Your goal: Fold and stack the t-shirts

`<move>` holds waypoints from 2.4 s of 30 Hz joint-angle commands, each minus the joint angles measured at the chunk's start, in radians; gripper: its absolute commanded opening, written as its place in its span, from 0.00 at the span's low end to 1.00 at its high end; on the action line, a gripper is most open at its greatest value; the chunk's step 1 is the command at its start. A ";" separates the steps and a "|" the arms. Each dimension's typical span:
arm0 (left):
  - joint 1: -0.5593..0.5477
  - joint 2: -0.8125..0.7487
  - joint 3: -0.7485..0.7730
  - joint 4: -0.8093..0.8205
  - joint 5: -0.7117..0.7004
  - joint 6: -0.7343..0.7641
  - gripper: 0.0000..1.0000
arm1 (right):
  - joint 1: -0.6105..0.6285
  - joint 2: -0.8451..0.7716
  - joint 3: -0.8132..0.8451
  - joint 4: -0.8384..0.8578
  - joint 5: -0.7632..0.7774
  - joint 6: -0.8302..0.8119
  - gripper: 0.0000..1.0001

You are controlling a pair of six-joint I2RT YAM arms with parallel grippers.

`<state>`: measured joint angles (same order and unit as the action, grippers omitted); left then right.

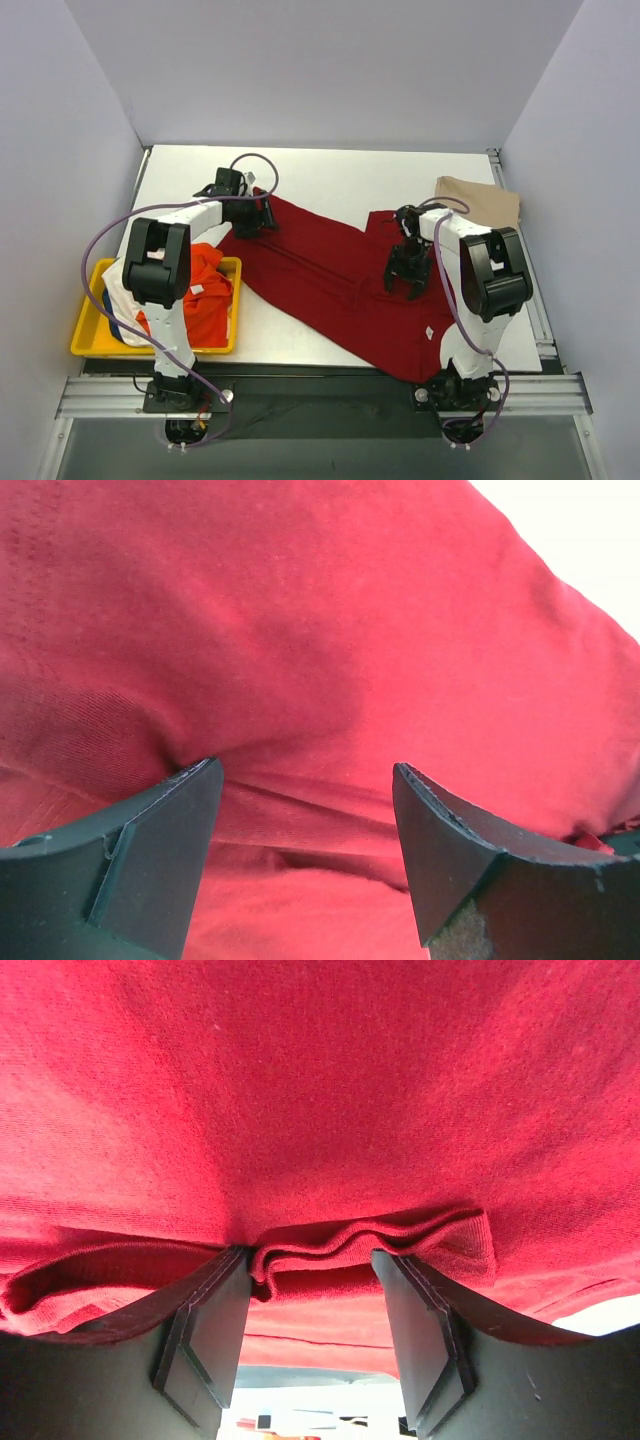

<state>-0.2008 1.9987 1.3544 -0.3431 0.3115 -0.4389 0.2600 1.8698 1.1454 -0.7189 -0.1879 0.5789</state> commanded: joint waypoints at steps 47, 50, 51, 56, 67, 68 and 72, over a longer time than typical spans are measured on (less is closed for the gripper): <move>0.008 -0.216 -0.005 -0.051 -0.029 -0.075 0.80 | -0.304 0.559 1.041 0.024 0.137 -0.237 0.34; 0.001 -0.215 -0.009 -0.046 -0.032 -0.081 0.80 | -0.306 0.528 1.030 0.038 0.137 -0.234 0.34; -0.003 -0.216 -0.014 -0.043 -0.034 -0.084 0.80 | -0.306 0.519 1.028 0.041 0.139 -0.232 0.34; -0.012 -0.218 -0.021 -0.034 -0.038 -0.095 0.80 | -0.306 0.480 1.024 0.065 0.116 -0.226 0.34; -0.026 -0.213 -0.018 -0.033 -0.045 -0.109 0.80 | -0.303 0.531 0.990 0.065 0.054 -0.254 0.31; -0.028 -0.213 -0.017 -0.033 -0.045 -0.109 0.80 | -0.304 0.534 0.984 0.065 0.060 -0.252 0.31; -0.037 -0.212 -0.014 -0.031 -0.049 -0.112 0.80 | -0.308 0.534 0.959 0.065 0.085 -0.267 0.31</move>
<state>-0.2276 1.8179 1.3258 -0.4007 0.2718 -0.5423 -0.0509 2.4386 2.1220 -0.6308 -0.1265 0.3378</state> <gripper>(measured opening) 0.804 0.310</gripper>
